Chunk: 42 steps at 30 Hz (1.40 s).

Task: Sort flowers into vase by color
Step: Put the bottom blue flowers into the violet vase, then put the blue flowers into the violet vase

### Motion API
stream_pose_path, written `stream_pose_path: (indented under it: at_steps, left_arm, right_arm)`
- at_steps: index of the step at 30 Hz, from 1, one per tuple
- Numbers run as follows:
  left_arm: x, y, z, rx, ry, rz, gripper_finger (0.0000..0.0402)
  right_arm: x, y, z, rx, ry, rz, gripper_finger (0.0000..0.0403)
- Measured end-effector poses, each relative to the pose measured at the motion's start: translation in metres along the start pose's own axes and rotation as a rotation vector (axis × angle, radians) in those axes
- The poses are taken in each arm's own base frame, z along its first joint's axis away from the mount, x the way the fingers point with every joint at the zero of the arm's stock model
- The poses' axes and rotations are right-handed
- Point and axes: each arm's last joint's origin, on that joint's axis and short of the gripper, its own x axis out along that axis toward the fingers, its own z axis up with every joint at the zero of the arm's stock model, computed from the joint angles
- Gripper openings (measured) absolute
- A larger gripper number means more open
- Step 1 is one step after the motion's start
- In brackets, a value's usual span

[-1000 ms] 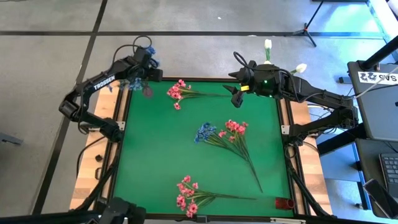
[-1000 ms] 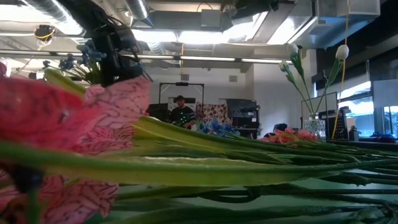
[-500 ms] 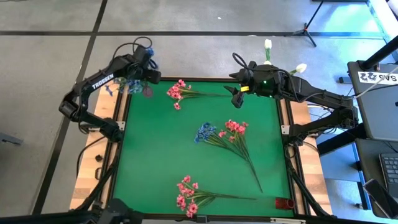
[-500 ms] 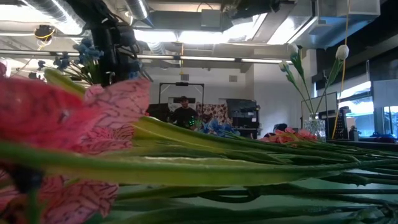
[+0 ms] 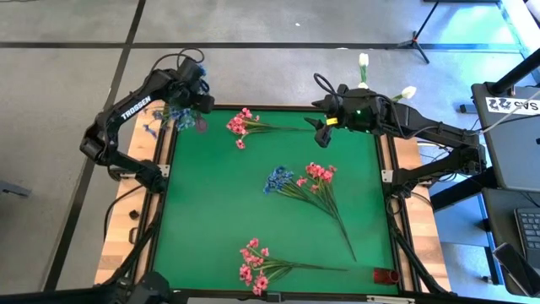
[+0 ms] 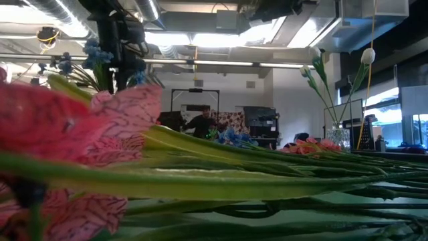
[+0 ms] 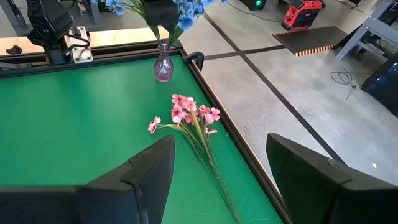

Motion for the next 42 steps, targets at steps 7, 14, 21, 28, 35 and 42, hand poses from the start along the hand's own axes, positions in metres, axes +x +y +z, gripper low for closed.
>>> stream_pose_path:
  at_steps: [7,14,21,28,35,42]
  left_arm:
    - [-0.013,0.001,0.007,-0.008,-0.035,-0.011,0.0167]
    - [-0.03,0.004,0.011,0.011,-0.031,-0.01,0.0167]
    - [-0.054,0.007,0.018,0.006,-0.059,-0.018,0.0167]
    - [-0.075,0.01,0.024,0.0,-0.112,-0.034,0.0167]
    - [-0.089,0.012,0.029,0.008,-0.16,-0.056,0.0167]
    - [-0.133,0.011,0.036,0.017,-0.319,-0.177,0.0167]
  right_arm:
    - [0.0,0.0,-0.002,0.015,0.025,0.001,0.0253]
    - [0.0,0.0,-0.003,0.013,0.033,0.002,0.0253]
    - [0.0,0.0,-0.003,0.012,0.034,0.002,0.0253]
    - [0.0,0.0,-0.003,0.012,0.033,0.002,0.0253]
    - [0.0,0.0,-0.003,0.012,0.033,0.0,0.0253]
    - [0.0,0.001,-0.003,0.013,0.034,0.028,0.0253]
